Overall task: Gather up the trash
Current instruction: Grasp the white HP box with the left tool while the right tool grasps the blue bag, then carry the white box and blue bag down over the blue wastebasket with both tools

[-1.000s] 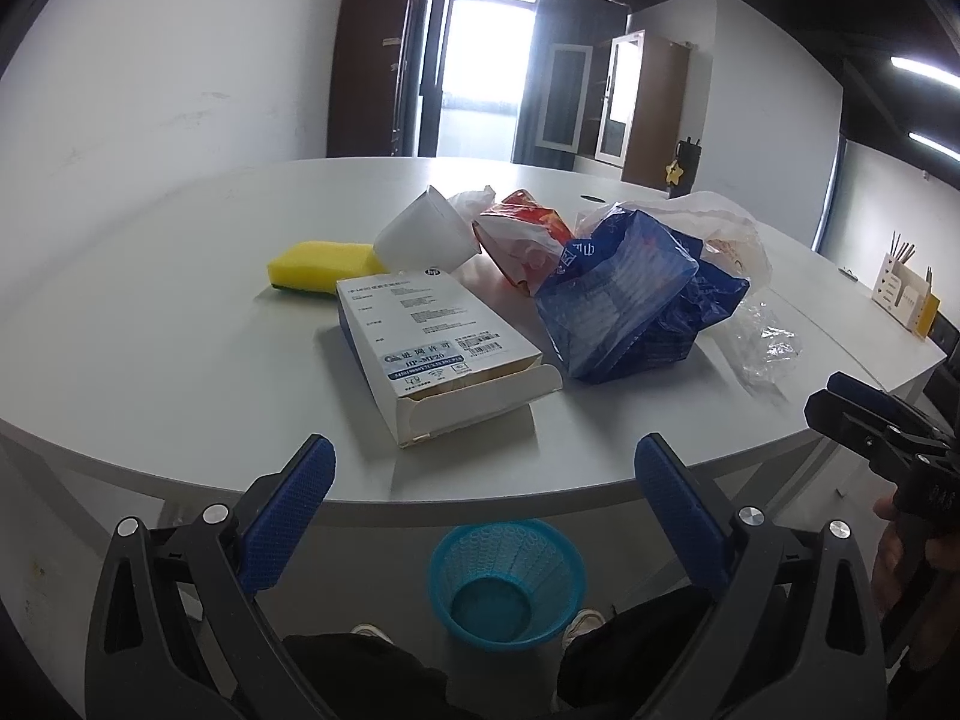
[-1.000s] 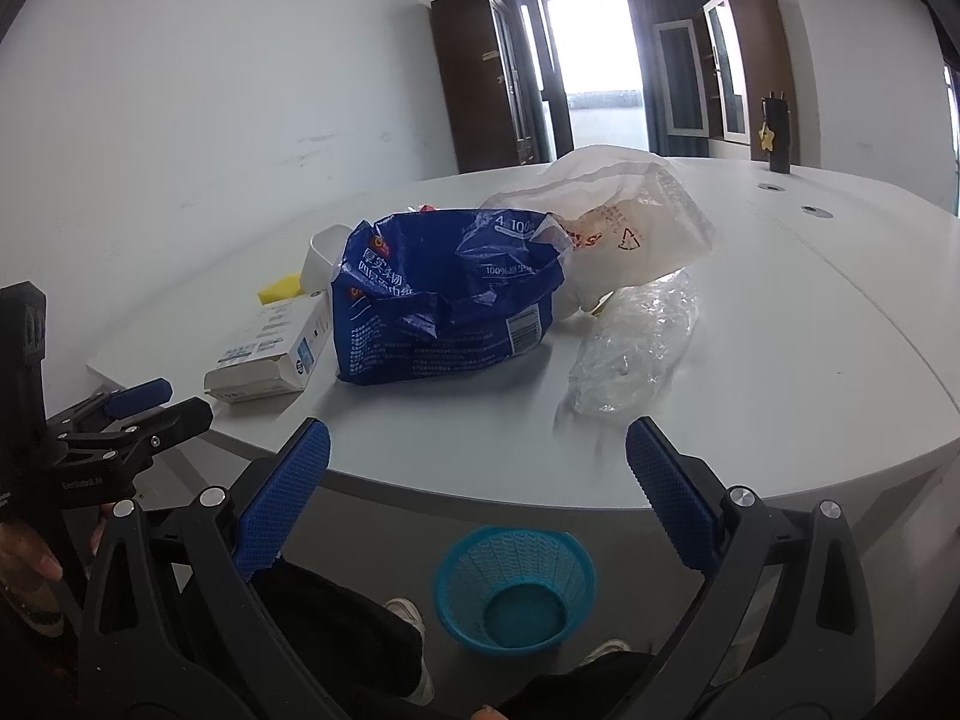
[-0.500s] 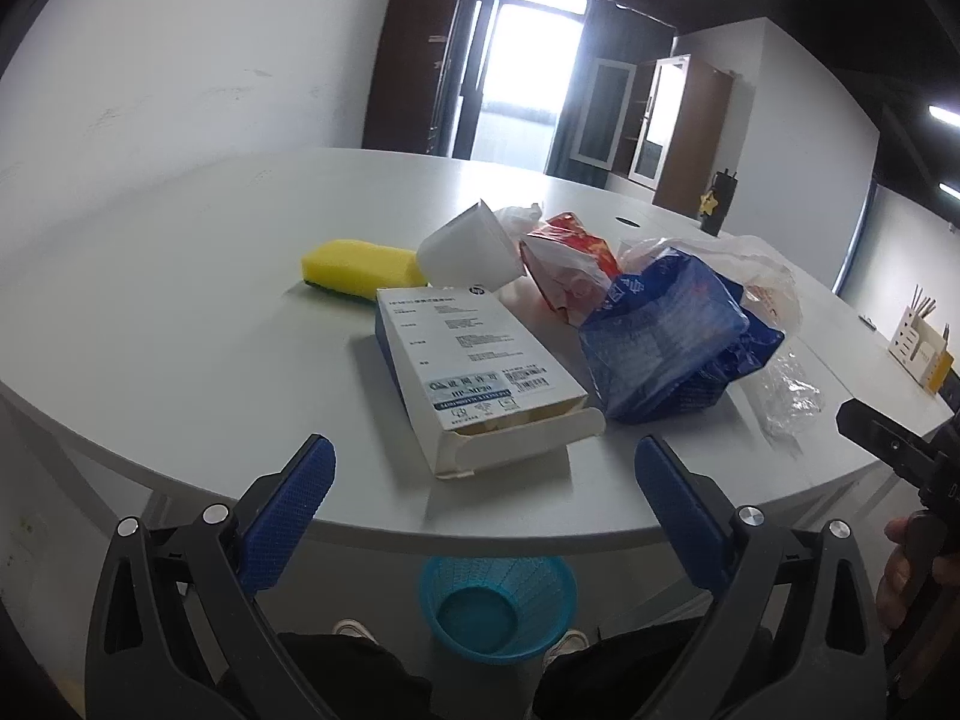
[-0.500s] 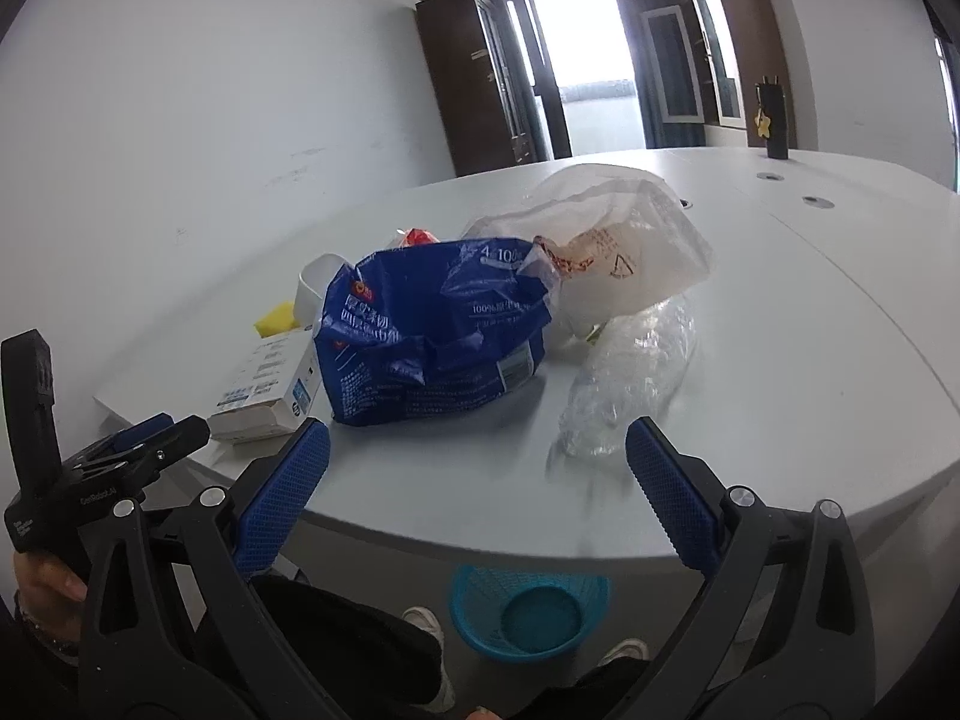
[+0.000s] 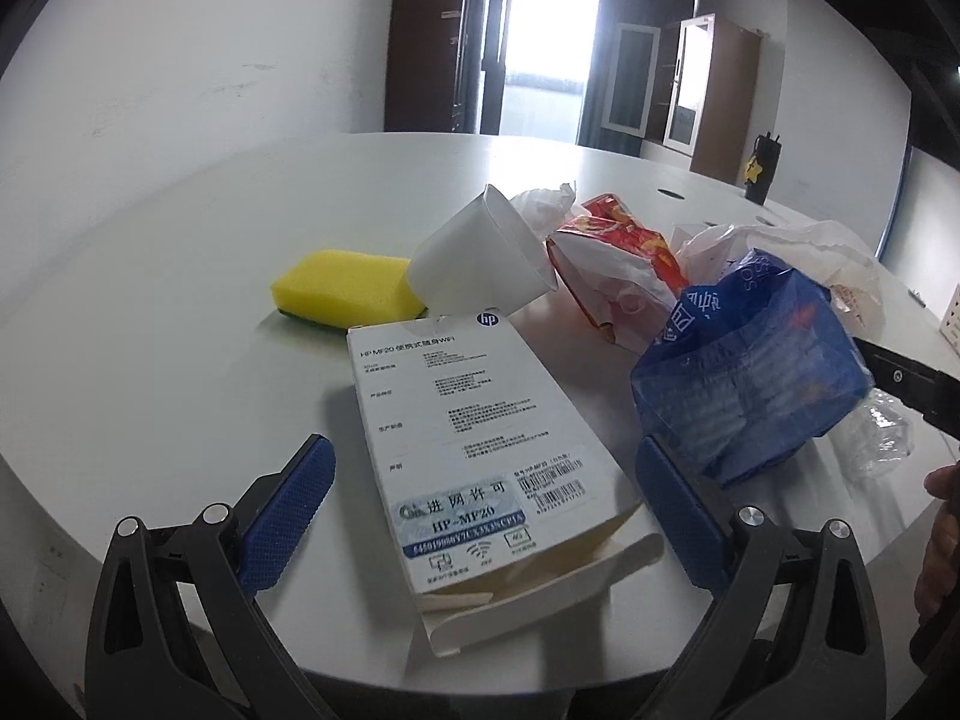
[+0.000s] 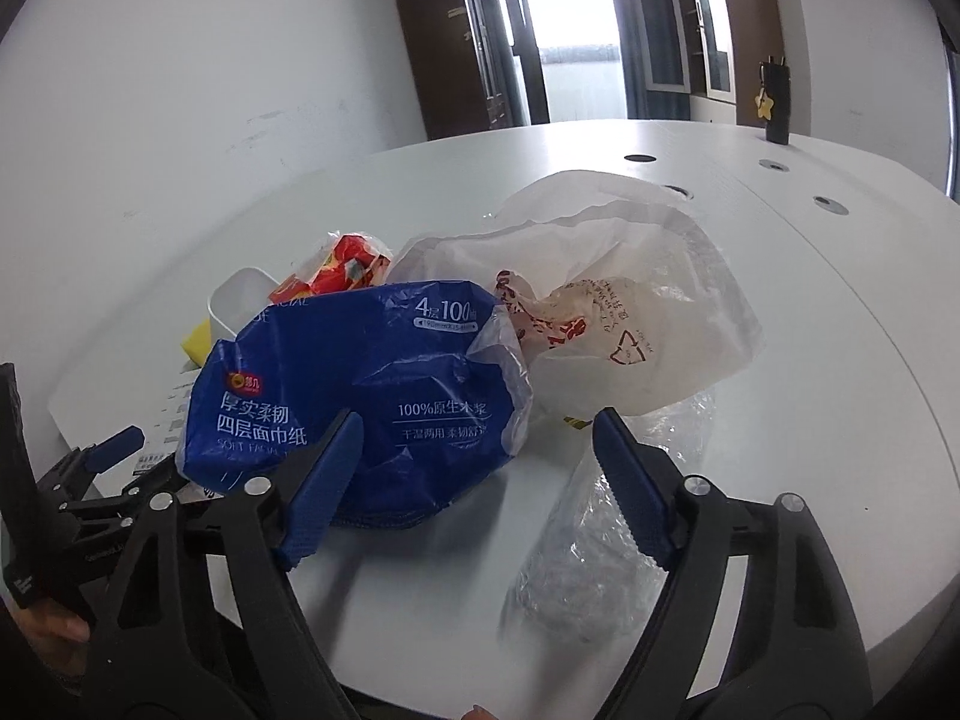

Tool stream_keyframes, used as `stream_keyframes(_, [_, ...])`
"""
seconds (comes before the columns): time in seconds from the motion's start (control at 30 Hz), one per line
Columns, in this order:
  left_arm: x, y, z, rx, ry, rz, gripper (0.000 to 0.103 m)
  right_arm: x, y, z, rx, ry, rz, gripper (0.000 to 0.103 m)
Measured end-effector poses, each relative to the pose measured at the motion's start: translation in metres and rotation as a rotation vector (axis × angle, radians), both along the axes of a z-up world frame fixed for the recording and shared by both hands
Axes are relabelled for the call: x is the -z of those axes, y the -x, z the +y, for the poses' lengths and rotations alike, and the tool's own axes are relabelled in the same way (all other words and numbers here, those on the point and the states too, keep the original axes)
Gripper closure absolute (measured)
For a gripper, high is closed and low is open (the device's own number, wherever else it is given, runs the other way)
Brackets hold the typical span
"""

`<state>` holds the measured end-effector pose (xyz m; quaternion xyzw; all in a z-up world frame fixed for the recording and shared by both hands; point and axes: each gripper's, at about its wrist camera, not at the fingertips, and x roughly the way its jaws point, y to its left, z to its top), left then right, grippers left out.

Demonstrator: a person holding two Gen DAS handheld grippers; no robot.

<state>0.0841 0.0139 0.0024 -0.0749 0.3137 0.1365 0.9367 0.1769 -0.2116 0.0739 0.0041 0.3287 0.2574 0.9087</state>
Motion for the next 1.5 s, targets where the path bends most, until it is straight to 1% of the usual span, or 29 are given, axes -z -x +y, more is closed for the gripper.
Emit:
stream_keyframes(0.03, [0.002,-0.004,-0.001,-0.003,-0.018,0.010,0.006,0.002,-0.003,0.002,-0.008,-0.001,0.010,0.032])
stream_keyframes(0.1, [0.003,-0.008,-0.003,0.003,-0.029,0.018,0.006,0.005,-0.009,0.007,-0.018,0.000,0.035,0.039])
stream_keyframes(0.13, [0.003,-0.009,-0.003,0.001,-0.031,0.023,0.006,0.007,-0.011,0.008,-0.022,-0.002,0.042,0.045])
stream_keyframes(0.17, [0.004,-0.010,-0.003,0.002,-0.034,0.023,0.006,0.008,-0.012,0.010,-0.026,-0.004,0.047,0.050])
stream_keyframes(0.2, [0.004,-0.010,-0.002,0.008,-0.035,0.022,0.009,0.008,-0.012,0.010,-0.024,-0.006,0.048,0.052])
stream_keyframes(0.23, [0.004,-0.009,-0.002,0.014,-0.036,0.020,0.012,0.009,-0.012,0.010,-0.017,-0.007,0.048,0.059])
stream_keyframes(0.3, [0.003,-0.007,0.001,0.014,-0.024,0.013,0.013,0.009,-0.011,0.011,-0.023,-0.013,0.047,0.066])
stream_keyframes(0.33, [0.003,-0.005,0.003,0.016,-0.018,0.012,0.014,0.009,-0.010,0.011,-0.029,-0.016,0.045,0.077])
stream_keyframes(0.4, [0.003,-0.001,0.007,0.019,-0.008,0.006,0.016,0.007,-0.005,0.011,-0.033,-0.018,0.032,0.082])
stream_keyframes(0.43, [0.002,0.002,0.009,0.019,0.003,-0.002,0.016,0.005,-0.003,0.011,-0.035,-0.019,0.022,0.089])
stream_keyframes(0.47, [0.001,0.006,0.013,0.016,0.024,-0.017,0.016,0.003,0.000,0.010,-0.035,-0.025,0.009,0.093])
stream_keyframes(0.6, [0.000,0.022,0.026,0.016,0.101,-0.047,0.016,-0.006,0.016,0.004,-0.036,-0.045,-0.041,0.095])
stream_keyframes(0.67, [-0.001,0.032,0.029,0.023,0.125,-0.056,0.017,-0.010,0.026,-0.002,-0.040,-0.055,-0.058,0.096])
stream_keyframes(0.83, [-0.009,0.064,0.023,0.063,0.131,-0.090,0.017,-0.016,0.062,-0.021,-0.032,-0.080,-0.096,0.096])
stream_keyframes(0.87, [-0.011,0.067,0.021,0.071,0.132,-0.094,0.017,-0.017,0.069,-0.024,-0.029,-0.071,-0.108,0.096])
stream_keyframes(0.97, [-0.019,0.087,0.012,0.104,0.113,-0.113,0.017,-0.018,0.092,-0.032,-0.018,-0.037,-0.144,0.096])
stream_keyframes(1.07, [-0.024,0.110,0.002,0.139,0.115,-0.119,0.017,-0.018,0.116,-0.040,-0.018,-0.016,-0.163,0.096])
stream_keyframes(1.17, [-0.022,0.136,-0.009,0.176,0.103,-0.112,0.017,-0.012,0.140,-0.050,-0.018,0.004,-0.165,0.097])
stream_keyframes(1.23, [-0.019,0.153,-0.016,0.201,0.111,-0.100,0.017,-0.005,0.154,-0.056,-0.021,0.018,-0.156,0.097])
stream_keyframes(1.4, [-0.005,0.181,-0.030,0.261,0.151,-0.042,0.017,0.013,0.186,-0.064,-0.014,0.060,-0.153,0.097])
stream_keyframes(1.5, [0.008,0.193,-0.038,0.298,0.135,-0.014,0.017,0.030,0.200,-0.062,-0.014,0.114,-0.167,0.097])
